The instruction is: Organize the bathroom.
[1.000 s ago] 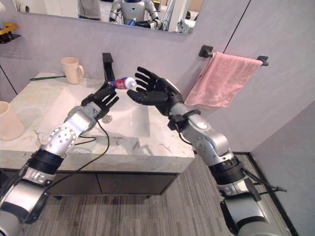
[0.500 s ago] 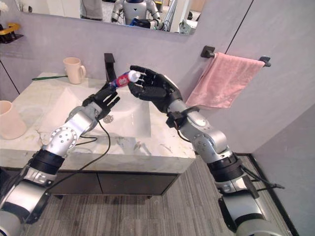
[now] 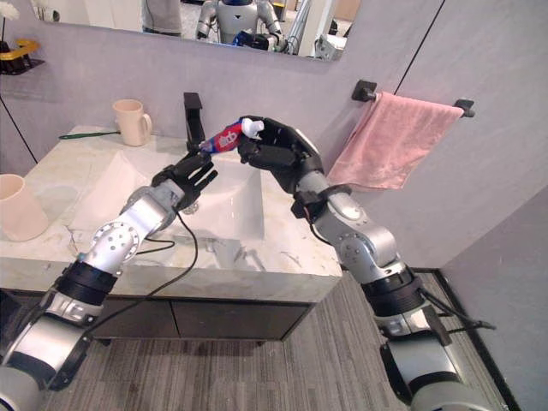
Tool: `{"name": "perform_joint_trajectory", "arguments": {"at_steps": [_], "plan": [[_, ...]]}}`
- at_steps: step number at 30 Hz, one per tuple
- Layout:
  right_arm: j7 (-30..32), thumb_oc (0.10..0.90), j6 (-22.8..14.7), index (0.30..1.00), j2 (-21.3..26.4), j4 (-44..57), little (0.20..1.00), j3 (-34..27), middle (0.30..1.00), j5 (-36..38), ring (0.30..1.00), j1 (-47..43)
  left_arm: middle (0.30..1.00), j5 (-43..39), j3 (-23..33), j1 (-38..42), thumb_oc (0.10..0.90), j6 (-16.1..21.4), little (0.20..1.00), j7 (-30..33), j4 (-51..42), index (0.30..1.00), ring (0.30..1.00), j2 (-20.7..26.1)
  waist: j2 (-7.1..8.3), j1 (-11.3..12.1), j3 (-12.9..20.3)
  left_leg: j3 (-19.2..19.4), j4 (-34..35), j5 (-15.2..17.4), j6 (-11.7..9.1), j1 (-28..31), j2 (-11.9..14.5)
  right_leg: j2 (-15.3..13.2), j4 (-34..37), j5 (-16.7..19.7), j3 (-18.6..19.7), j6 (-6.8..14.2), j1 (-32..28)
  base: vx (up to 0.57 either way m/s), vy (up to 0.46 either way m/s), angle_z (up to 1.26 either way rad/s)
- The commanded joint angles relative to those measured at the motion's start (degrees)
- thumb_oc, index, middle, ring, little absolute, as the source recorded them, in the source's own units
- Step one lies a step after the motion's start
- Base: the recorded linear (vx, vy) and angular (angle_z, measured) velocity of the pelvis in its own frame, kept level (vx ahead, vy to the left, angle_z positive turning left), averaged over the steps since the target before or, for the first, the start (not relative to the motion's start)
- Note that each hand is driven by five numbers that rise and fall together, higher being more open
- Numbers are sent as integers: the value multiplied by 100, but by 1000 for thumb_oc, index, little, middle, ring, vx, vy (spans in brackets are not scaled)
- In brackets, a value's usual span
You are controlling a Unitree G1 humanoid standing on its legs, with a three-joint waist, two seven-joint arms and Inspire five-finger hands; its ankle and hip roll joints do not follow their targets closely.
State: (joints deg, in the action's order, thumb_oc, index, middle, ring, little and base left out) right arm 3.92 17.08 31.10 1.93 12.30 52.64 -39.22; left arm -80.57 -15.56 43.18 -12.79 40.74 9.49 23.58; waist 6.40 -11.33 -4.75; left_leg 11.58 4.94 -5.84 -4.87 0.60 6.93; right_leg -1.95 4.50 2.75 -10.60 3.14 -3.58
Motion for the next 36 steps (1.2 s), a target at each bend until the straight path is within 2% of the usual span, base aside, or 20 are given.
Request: {"name": "perform_joint_trajectory", "arguments": {"at_steps": [1, 6, 8, 9, 12, 16, 19, 23, 28, 33, 36], "plan": [[-340, 400, -787, 300, -106, 473, 300, -307, 300, 341, 300, -854, 900, 307, 149, 872, 800, 86, 900, -298, -116, 900, 900, 98, -198, 55, 676, 487, -34, 128, -147, 138, 508, -93, -514, -495, -166, 561, 56, 0, 0, 0], [-288, 400, -814, 300, -83, 466, 300, -347, 300, 328, 300, -853, 900, 832, 115, 920, 800, -273, 900, -228, 0, 900, 900, 208, -199, 58, 678, 486, -42, 137, -139, 135, 499, -95, -517, -502, -152, 566, 56, 0, 0, 0], [-258, 405, -799, 307, -65, 471, 307, -373, 307, 305, 307, -854, 900, 1163, 99, 947, 800, -539, 900, -309, 44, 900, 900, 316, -209, 64, 678, 478, -42, 141, -136, 138, 494, -96, -515, -504, -151, 567, 48, 0, 0, 0], [-251, 409, -802, 314, -28, 463, 314, -411, 314, 280, 314, -842, 900, 1464, 67, 986, 800, -880, 900, -529, 92, 900, 900, 464, -217, 77, 675, 467, -44, 141, -136, 138, 487, -99, -515, -502, -151, 572, 42, 0, 0, 0], [-214, 417, -833, 326, 14, 478, 326, -468, 326, 246, 326, -818, 900, 1781, 15, 1031, 800, -1279, 900, -858, 91, 900, 900, 641, -233, 98, 658, 441, -50, 141, -139, 125, 482, -102, -512, -504, -149, 574, 37, 0, 0, 0], [-113, 419, -819, 328, 49, 572, 328, -599, 328, 110, 328, -737, 900, 1989, -75, 1032, 800, -1954, 900, -1685, 5, 900, 900, 905, -260, 138, 623, 418, -56, 147, -139, 117, 475, -104, -505, -498, -151, 585, 23, -2, 0, 2], [-59, 419, -839, 328, 90, 596, 328, -658, 328, 92, 328, -681, 900, 1921, -111, 992, 800, -2058, 900, -2008, -107, 900, 900, 1002, -270, 157, 610, 415, -57, 155, -139, 131, 473, -105, -497, -492, -150, 590, 17, 0, -1, 8], [-31, 427, -865, 340, 109, 619, 340, -719, 340, 33, 340, -609, 900, 1840, -53, 909, 800, -1924, 900, -2200, -294, 900, 900, 1047, -287, 173, 588, 407, -60, 161, -142, 136, 462, -110, -499, -488, -137, 594, 17, 0, 1, 3], [171, 424, -928, 335, 210, 724, 335, -818, 335, 6, 335, -519, 900, 2030, -22, 709, 800, -2392, 900, -2999, -753, 900, 900, 1219, -308, 236, 543, 375, -60, 164, -143, 136, 443, -110, -503, -475, -138, 599, 26, 0, 0, 0], [306, 408, -1058, 312, 292, 779, 312, -906, 312, -52, 312, -420, 900, 1767, 59, 460, 800, -2567, 900, -3271, -970, 900, 900, 1371, -341, 280, 509, 367, -56, 169, -148, 148, 439, -100, -497, -475, -144, 590, 15, 0, 0, 0], [399, 400, -1155, 300, 406, 771, 300, -970, 300, -62, 300, -410, 900, 1730, 135, 290, 800, -2822, 900, -3423, -1095, 900, 900, 1534, -360, 317, 506, 365, -53, 168, -156, 160, 439, -94, -483, -467, -161, 591, -3, 0, 0, 0]]}}
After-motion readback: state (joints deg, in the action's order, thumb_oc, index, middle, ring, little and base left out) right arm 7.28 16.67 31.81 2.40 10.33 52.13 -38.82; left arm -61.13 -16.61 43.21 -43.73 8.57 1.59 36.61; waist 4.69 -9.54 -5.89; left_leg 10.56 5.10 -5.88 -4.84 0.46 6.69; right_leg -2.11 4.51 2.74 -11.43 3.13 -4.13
